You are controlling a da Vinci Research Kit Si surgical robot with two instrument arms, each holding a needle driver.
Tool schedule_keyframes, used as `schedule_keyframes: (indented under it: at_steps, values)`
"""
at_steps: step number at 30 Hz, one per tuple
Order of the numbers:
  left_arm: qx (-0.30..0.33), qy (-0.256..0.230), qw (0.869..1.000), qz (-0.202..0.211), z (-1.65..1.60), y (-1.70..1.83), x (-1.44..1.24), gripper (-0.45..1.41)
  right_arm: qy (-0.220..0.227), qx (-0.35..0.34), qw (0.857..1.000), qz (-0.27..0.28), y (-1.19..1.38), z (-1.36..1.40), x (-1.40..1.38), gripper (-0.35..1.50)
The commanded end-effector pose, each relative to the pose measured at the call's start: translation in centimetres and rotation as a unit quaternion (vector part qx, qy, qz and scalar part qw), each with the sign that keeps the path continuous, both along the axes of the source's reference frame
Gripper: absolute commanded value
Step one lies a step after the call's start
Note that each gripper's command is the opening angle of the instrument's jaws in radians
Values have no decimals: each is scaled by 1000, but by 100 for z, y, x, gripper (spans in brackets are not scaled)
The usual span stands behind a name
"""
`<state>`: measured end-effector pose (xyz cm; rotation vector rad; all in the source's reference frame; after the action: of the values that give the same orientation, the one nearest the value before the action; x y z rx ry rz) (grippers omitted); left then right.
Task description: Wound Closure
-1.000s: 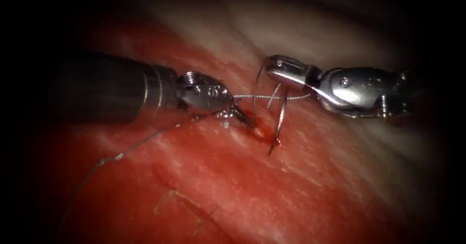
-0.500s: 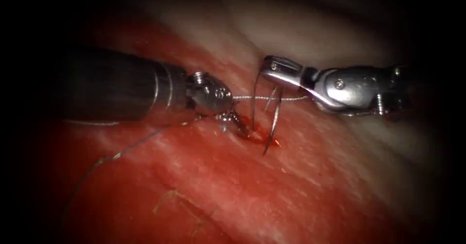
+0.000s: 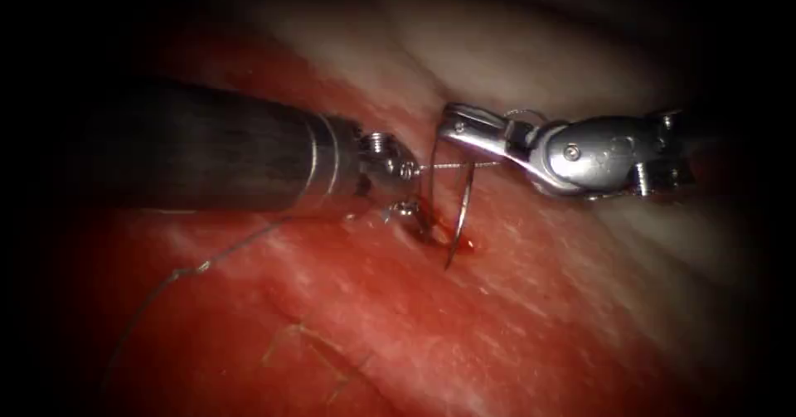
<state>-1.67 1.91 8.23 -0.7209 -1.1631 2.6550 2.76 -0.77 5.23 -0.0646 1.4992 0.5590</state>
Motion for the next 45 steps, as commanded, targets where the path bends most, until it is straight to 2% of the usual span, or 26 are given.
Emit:
schedule_keyframes:
  at_steps: [1, 7, 11, 14, 18, 21, 22, 26, 33, 45]
  values:
    - [2, 1, 1000, 0, 7, -2, -5, -45, 1, 0, 1000, -1, -7, 5, 7, -35]
    - [-1, 23, 1000, 20, 14, -5, -6, -45, 1, 1, 1000, -1, -6, 5, 6, -35]
    - [29, 21, 999, 38, 13, -7, 0, -45, 1, 1, 1000, -1, -5, 6, 6, -35]
    - [55, 13, 997, 59, 12, -7, 4, -32, 2, -3, 1000, 1, -3, 8, 5, -35]
    - [65, 10, 995, 75, 12, -8, 6, -23, -6, -13, 1000, 4, 0, 11, 4, -35]
    - [68, 5, 994, 83, 11, -7, 6, -6, -14, -26, 1000, 7, 5, 17, 3, -35]
    - [68, 2, 994, 86, 11, -6, 6, 5, -18, -32, 999, 9, 8, 23, 2, -35]
    - [72, 3, 994, 87, 10, -2, 8, 14, -28, -46, 998, 10, 11, 32, 5, -35]
    - [78, 3, 993, 88, 5, 3, 11, 17, -40, -71, 997, 8, 3, 46, 15, -35]
    - [77, 9, 993, 87, -1, 3, 16, 17, -75, -130, 989, -14, -17, 66, 15, -35]
